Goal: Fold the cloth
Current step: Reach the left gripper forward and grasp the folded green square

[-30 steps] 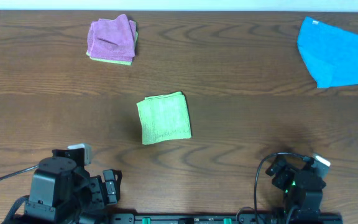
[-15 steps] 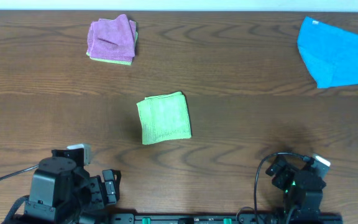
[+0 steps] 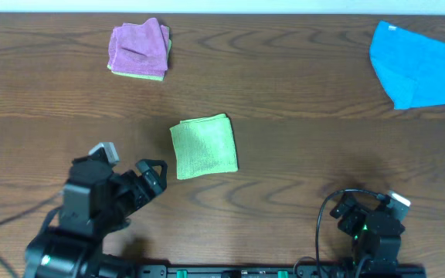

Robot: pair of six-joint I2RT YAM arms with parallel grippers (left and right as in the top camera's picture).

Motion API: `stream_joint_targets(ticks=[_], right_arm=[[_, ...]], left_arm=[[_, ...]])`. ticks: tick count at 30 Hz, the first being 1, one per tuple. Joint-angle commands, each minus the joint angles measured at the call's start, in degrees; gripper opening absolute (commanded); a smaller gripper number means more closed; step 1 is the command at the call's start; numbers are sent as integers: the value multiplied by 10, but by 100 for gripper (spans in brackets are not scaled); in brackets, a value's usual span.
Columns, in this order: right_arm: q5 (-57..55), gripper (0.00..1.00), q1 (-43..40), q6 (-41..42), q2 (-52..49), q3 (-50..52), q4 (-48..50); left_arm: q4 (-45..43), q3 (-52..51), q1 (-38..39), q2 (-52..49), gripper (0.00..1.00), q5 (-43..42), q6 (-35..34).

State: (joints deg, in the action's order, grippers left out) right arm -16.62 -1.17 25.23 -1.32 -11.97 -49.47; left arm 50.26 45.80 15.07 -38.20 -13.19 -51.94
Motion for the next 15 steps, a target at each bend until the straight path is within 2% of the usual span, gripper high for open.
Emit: stream_joint_targets(ticks=[1,4,9,15], right_arm=[[-2,99,-3,7,6,6,-2],[-3,99,-3,7,6,6,-2],[-3,99,-3,7,6,6,-2],[-2,99,-3,7,6,6,-1]], left_arm=[[-6,-31,15,-7,95,23,-180],[-34,-57,65,-9,95,61,-259],[-98,-89,198,-37,95,168,-390],[-150,-143,331,-114,95,277,-639]])
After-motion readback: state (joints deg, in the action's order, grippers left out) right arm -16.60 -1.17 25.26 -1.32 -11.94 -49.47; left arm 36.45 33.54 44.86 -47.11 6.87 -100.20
